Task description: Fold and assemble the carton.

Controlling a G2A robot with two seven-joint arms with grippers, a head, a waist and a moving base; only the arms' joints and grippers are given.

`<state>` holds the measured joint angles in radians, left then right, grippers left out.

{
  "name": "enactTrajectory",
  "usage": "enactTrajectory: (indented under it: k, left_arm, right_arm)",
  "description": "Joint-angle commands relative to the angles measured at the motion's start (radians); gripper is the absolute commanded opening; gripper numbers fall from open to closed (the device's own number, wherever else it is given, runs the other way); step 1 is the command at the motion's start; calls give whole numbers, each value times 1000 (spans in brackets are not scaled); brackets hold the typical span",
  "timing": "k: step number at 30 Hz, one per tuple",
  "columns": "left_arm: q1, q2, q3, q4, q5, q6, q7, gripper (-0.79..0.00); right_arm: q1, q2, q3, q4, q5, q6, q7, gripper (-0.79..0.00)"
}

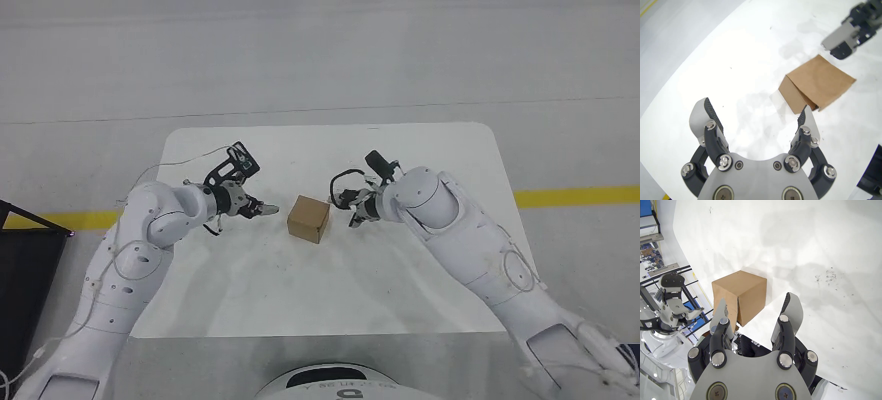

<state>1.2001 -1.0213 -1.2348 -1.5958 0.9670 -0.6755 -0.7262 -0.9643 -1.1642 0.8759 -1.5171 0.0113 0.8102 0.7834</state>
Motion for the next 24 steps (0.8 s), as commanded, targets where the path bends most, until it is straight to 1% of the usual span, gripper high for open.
enactTrajectory:
  k: [1, 5, 10, 18, 24]
  left_arm:
    - [35, 8, -16, -22, -17, -34, -17, 0]
    - [57, 13, -11, -47, -58, -40, -67, 0]
    - [47, 11, 19, -50, -71, -22, -86, 0]
    - [16, 0, 85, -22, -47, 38, -61, 0]
    - [-5, -4, 106, -5, -46, 67, -46, 0]
  right_arm:
    - [20, -7, -12, 28, 16, -3, 2, -268]
    - [46, -19, -27, 74, 50, -14, 0, -277]
    - [66, -30, -49, 106, 66, -22, -3, -271]
    - [94, -42, -86, 133, 62, -26, 12, -259]
    - [104, -45, -97, 149, 61, -30, 24, -271]
